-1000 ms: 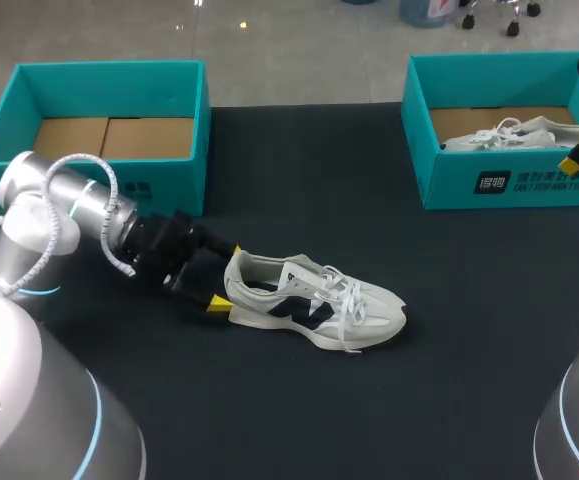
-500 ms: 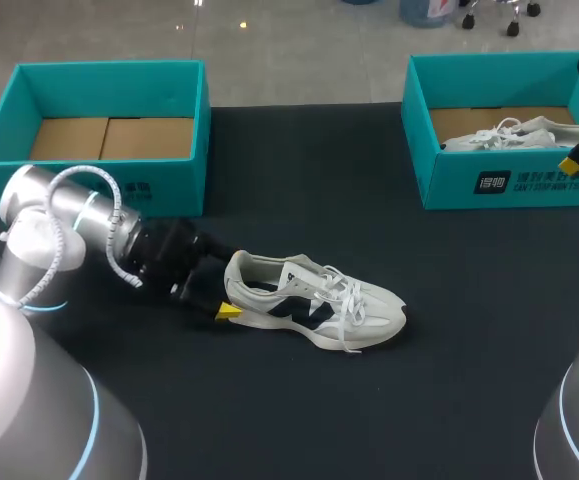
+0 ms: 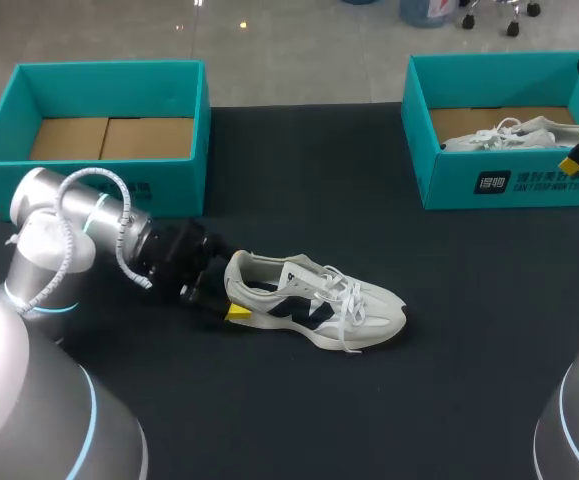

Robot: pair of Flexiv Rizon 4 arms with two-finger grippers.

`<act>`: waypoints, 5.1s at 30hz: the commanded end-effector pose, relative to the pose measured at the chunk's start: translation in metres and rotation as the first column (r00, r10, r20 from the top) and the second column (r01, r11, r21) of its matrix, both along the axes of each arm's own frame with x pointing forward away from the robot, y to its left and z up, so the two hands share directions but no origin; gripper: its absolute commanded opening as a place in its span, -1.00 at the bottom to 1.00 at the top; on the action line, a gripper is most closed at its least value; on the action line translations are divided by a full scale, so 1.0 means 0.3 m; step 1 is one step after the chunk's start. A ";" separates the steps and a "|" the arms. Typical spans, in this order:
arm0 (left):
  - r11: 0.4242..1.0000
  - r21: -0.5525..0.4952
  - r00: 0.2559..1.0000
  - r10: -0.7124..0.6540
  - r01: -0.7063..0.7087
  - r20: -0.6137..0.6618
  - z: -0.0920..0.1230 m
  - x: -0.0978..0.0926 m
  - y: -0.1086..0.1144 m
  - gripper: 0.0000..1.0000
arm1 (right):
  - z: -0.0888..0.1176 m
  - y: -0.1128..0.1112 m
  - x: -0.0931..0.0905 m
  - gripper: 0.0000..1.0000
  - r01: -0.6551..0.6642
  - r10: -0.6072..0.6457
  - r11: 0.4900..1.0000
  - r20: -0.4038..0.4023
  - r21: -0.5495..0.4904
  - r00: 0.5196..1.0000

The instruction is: Take the shoe out of the shoebox, open the shoe tongue, remove and reinsert the insole, then place the shoe into the shoebox

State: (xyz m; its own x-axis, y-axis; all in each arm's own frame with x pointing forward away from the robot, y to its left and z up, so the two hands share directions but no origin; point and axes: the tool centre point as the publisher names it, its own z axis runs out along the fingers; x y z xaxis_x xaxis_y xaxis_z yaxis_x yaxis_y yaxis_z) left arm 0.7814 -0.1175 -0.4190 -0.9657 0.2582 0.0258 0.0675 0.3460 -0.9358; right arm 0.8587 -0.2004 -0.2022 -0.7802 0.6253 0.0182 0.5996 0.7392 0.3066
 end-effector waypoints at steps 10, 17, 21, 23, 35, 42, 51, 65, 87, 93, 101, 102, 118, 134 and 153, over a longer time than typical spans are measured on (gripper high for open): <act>1.000 0.011 1.000 -0.004 0.004 -0.007 -0.035 0.007 -0.027 -0.49 | -0.001 -0.001 0.003 1.00 0.000 0.000 1.000 -0.001 0.000 1.000; 1.000 0.006 1.000 0.003 -0.003 -0.006 -0.032 -0.002 -0.017 -1.00 | -0.001 -0.001 0.003 1.00 0.000 0.000 1.000 -0.001 0.000 1.000; 0.998 -0.022 0.998 0.064 -0.064 0.018 -0.010 -0.006 -0.002 -1.00 | -0.001 -0.001 0.003 1.00 0.000 0.000 1.000 -0.001 0.000 1.000; 0.995 -0.037 0.995 0.096 -0.095 0.026 0.000 -0.008 0.008 -1.00 | -0.001 -0.001 0.003 1.00 0.000 0.000 1.000 -0.001 0.000 1.000; 0.967 -0.085 0.968 0.245 -0.241 0.044 0.023 0.001 0.094 -1.00 | -0.001 -0.001 0.003 1.00 0.000 0.000 1.000 -0.001 0.000 1.000; 0.954 -0.090 0.956 0.291 -0.287 0.038 0.008 0.008 0.125 -1.00 | -0.001 -0.001 0.003 1.00 0.000 0.000 1.000 -0.001 0.000 1.000; 0.954 -0.070 0.956 0.292 -0.291 -0.001 -0.027 0.016 0.120 -1.00 | -0.001 -0.001 0.003 1.00 0.000 0.000 1.000 -0.001 0.000 1.000; 0.960 -0.053 0.961 0.275 -0.275 -0.008 -0.037 0.023 0.120 -1.00 | -0.001 -0.001 0.003 1.00 0.000 0.000 1.000 -0.001 0.000 1.000; 0.960 -0.053 0.961 0.275 -0.275 -0.008 -0.037 0.023 0.120 -1.00 | 0.092 0.201 0.015 1.00 0.131 -0.135 0.973 -0.004 -0.189 0.991; 0.960 -0.053 0.961 0.275 -0.275 -0.008 -0.037 0.023 0.120 -1.00 | 0.133 0.350 -0.018 1.00 0.197 -0.214 0.943 -0.034 -0.269 0.976; 0.960 -0.053 0.961 0.275 -0.275 -0.008 -0.037 0.023 0.120 -1.00 | 0.142 0.392 -0.038 1.00 0.260 -0.291 0.933 -0.095 -0.250 0.952; 0.960 -0.053 0.961 0.275 -0.275 -0.008 -0.037 0.023 0.120 -1.00 | 0.142 0.392 -0.038 1.00 0.260 -0.291 0.933 -0.095 -0.250 0.952; 0.960 -0.053 0.961 0.275 -0.275 -0.008 -0.037 0.023 0.120 -1.00 | 0.148 0.449 -0.039 1.00 0.472 -0.490 0.849 -0.016 -0.237 0.872; 0.960 -0.053 0.961 0.275 -0.275 -0.008 -0.037 0.023 0.120 -1.00 | 0.109 0.808 -0.166 1.00 0.633 -0.627 0.696 0.142 -0.339 0.766; 0.960 -0.053 0.961 0.275 -0.275 -0.008 -0.037 0.023 0.120 -1.00 | -0.122 1.058 -0.209 1.00 0.541 -0.527 0.724 0.162 -0.428 0.834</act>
